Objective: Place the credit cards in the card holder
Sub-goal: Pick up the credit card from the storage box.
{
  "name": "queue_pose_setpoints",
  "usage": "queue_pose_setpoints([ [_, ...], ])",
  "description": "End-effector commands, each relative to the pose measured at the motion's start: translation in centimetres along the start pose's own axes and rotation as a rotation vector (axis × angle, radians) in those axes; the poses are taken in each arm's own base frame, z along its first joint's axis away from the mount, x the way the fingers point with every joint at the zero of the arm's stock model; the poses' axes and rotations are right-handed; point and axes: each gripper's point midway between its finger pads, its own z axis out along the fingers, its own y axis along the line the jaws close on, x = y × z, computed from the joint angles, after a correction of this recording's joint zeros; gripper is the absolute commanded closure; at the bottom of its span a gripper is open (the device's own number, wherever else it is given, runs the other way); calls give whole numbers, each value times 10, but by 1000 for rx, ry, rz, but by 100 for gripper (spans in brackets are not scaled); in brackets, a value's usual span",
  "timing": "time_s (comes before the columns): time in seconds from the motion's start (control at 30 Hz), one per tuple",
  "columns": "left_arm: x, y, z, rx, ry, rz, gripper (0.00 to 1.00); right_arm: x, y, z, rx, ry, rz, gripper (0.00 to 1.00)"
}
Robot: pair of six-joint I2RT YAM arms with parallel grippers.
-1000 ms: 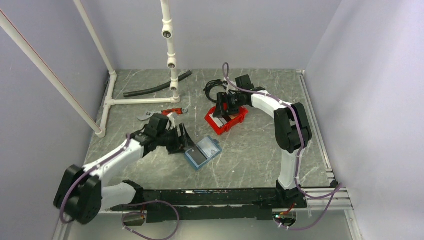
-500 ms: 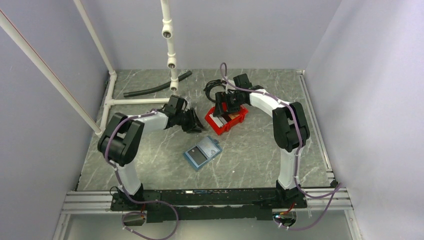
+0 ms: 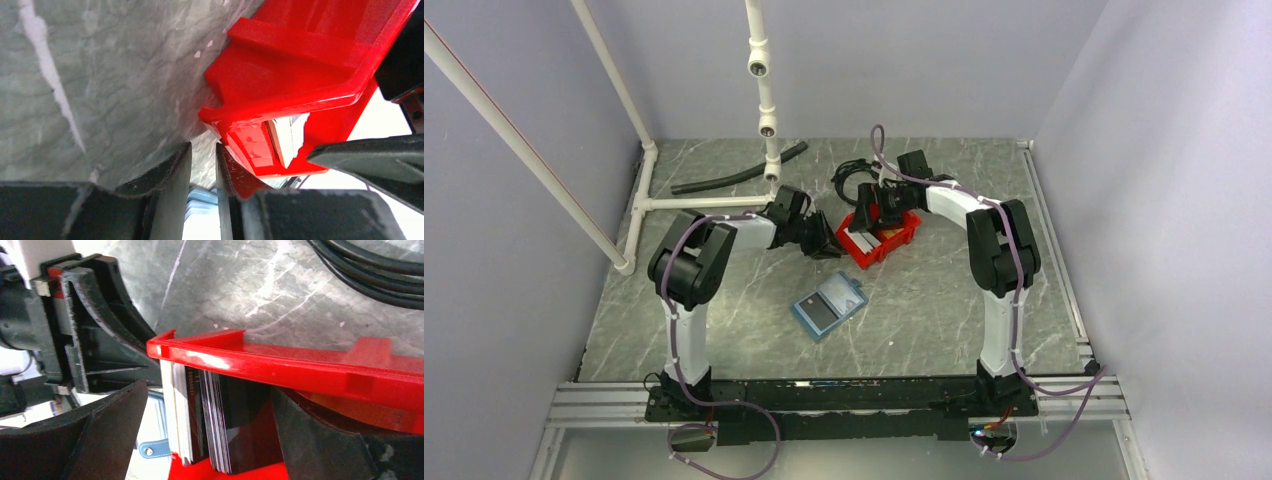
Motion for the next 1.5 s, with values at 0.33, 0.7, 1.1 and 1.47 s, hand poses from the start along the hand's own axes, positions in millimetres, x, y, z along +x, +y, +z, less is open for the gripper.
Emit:
queue_pose_setpoints([
  [0.33,-16,-23,18,43,-6,32,69,-2,36,-18,-139,-28,22,36],
  [0.7,-14,-25,14,48,-5,34,69,-7,34,-32,-84,-63,3,28],
  [1.1,-15,-30,11,57,-5,47,69,-8,32,-28,-87,-54,15,69],
  [1.47,-16,-30,9,46,-10,51,68,-37,3,-52,223,-153,-69,100],
])
